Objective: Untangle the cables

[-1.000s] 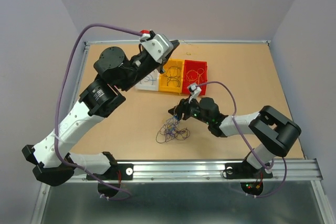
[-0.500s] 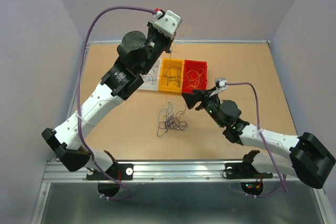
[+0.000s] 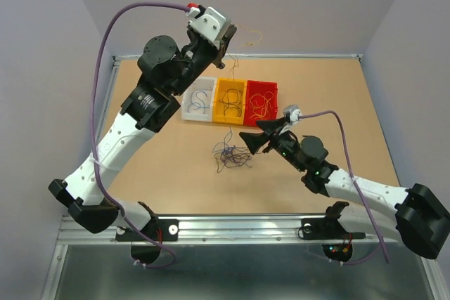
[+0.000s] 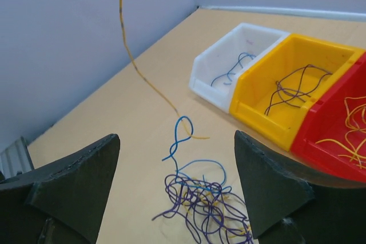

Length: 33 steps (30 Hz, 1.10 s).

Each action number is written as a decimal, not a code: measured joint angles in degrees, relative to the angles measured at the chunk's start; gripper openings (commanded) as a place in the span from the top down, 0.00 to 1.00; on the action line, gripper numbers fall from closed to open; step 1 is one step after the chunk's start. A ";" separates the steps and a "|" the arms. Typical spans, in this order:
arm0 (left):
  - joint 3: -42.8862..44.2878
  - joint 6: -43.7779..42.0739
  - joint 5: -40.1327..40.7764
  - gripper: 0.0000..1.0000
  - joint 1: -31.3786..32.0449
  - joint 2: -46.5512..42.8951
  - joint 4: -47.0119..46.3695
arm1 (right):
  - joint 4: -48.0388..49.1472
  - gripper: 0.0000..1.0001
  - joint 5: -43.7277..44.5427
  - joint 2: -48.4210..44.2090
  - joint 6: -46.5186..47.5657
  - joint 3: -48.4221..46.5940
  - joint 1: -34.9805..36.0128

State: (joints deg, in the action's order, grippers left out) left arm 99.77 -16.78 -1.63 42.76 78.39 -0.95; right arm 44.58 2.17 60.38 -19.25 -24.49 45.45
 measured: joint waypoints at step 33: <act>12.52 4.74 4.00 1.00 -5.99 -2.47 5.20 | -12.04 0.92 -3.87 31.78 -7.50 -5.01 3.26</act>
State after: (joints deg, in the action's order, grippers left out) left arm 112.29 -12.03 2.37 36.77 75.92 4.25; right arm 32.53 -1.69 92.16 -26.74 -29.50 48.71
